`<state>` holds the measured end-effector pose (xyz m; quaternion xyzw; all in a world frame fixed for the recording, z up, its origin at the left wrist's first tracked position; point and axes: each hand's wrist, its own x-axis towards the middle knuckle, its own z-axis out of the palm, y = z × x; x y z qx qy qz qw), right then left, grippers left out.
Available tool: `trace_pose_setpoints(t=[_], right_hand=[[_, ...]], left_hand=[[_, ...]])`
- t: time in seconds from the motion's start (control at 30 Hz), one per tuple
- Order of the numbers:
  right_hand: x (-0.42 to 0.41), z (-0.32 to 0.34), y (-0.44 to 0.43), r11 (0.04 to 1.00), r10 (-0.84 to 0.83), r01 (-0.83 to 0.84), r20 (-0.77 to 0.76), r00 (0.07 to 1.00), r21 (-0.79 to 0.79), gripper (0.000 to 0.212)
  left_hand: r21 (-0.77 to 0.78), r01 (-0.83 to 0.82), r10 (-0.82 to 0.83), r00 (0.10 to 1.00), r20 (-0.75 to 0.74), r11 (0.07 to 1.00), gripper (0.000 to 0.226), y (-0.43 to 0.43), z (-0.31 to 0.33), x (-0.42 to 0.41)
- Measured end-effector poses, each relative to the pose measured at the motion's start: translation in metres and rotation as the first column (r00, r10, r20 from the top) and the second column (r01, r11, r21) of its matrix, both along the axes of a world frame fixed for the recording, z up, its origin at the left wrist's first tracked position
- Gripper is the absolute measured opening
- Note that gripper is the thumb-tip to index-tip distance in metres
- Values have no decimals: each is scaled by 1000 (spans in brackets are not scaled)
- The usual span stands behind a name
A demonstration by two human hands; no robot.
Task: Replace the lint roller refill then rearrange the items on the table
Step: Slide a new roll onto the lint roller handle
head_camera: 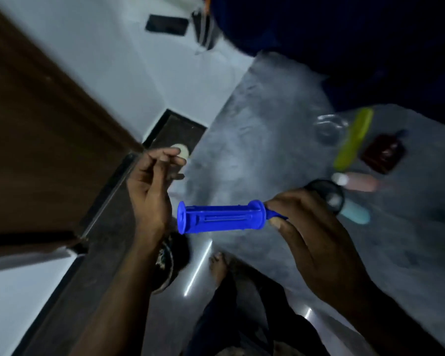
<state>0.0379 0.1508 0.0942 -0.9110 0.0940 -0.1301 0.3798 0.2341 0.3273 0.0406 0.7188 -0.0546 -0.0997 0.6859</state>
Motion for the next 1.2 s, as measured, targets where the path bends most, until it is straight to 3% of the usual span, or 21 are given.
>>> trace_pose_setpoints(t=[0.13,0.27,0.43,0.53,0.67,0.8,0.87,1.0,1.1,1.17,1.2], right_hand=[[-66,5,-57,978,-200,201,30,979,-51,21],[-133,8,-103,926,-364,364,12,931,-99,23],[-212,5,-143,841,-531,529,12,847,-116,22],[-254,-2,-159,777,-626,622,-17,780,-94,23],[-299,-9,-174,699,-713,704,-38,700,-123,24],[-336,-12,-184,613,-789,781,-42,613,-120,27],[-352,-14,-188,579,-814,805,-34,580,-132,27],[-376,-16,-199,556,-825,808,-11,565,-193,26],[-387,-17,-206,581,-808,790,-23,589,-197,25],[-391,-17,-210,591,-804,790,-35,594,-163,27],[-393,-16,-212,588,-807,795,-38,589,-151,28]], left_hand=[[-6,264,-264,963,60,964,23,-94,22,-38],[11,493,-493,867,71,870,22,-180,36,-87],[22,738,-738,674,25,675,23,-274,41,-155],[102,838,-842,540,-7,536,20,-325,29,-199],[250,897,-930,362,57,364,24,-390,9,-255],[410,891,-980,163,110,194,53,-447,-14,-301],[536,836,-991,60,121,116,68,-465,-29,-320],[741,669,-986,-80,146,56,80,-481,-54,-349],[732,680,-995,-39,97,45,61,-483,-60,-350],[670,726,-988,112,106,154,50,-480,-56,-346],[586,770,-966,237,104,252,39,-475,-52,-344]])
